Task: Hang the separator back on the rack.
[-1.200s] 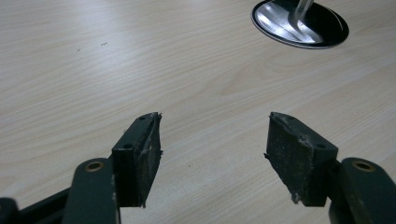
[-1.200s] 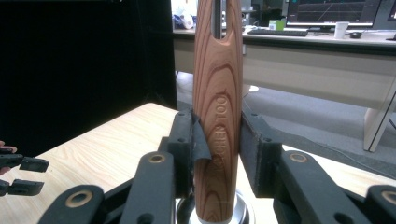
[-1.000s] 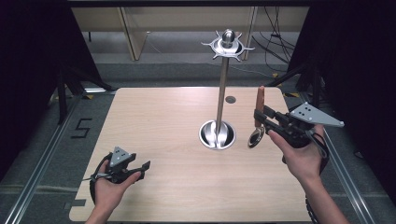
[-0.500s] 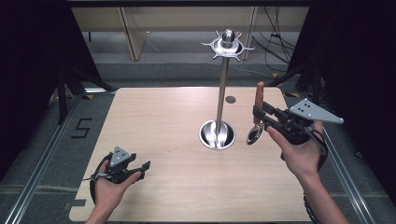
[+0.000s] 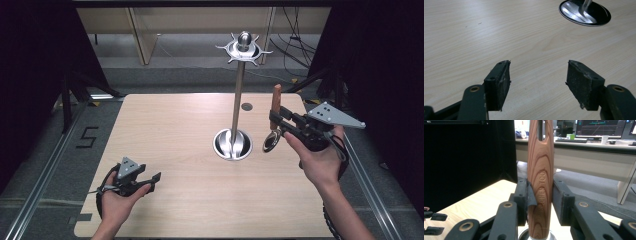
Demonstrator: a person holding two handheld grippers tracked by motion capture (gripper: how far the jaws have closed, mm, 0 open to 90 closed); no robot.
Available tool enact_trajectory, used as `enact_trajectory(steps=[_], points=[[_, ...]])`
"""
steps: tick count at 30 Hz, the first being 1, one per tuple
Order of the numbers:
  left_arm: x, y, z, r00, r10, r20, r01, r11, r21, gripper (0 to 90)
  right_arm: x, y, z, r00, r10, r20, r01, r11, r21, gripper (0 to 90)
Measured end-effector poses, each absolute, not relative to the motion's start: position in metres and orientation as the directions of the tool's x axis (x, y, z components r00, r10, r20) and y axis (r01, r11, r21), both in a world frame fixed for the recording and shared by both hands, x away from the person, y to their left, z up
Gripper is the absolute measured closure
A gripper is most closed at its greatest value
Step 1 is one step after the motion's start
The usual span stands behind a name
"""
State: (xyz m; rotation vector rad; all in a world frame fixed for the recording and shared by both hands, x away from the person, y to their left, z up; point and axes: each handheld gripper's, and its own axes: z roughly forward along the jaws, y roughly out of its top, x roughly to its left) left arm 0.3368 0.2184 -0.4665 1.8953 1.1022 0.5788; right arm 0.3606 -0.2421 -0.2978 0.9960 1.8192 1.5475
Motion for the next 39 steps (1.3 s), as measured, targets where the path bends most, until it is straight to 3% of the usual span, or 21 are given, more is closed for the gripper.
enact_trajectory(steps=[39], points=[[0.338, 0.22, -0.466, 0.521, 0.853, -0.004, 0.454, -0.273, 0.848, 34.8, 0.375, -0.231, -0.279, -0.562, 0.826, 0.039, 0.171, 0.07, 0.983, 68.4]])
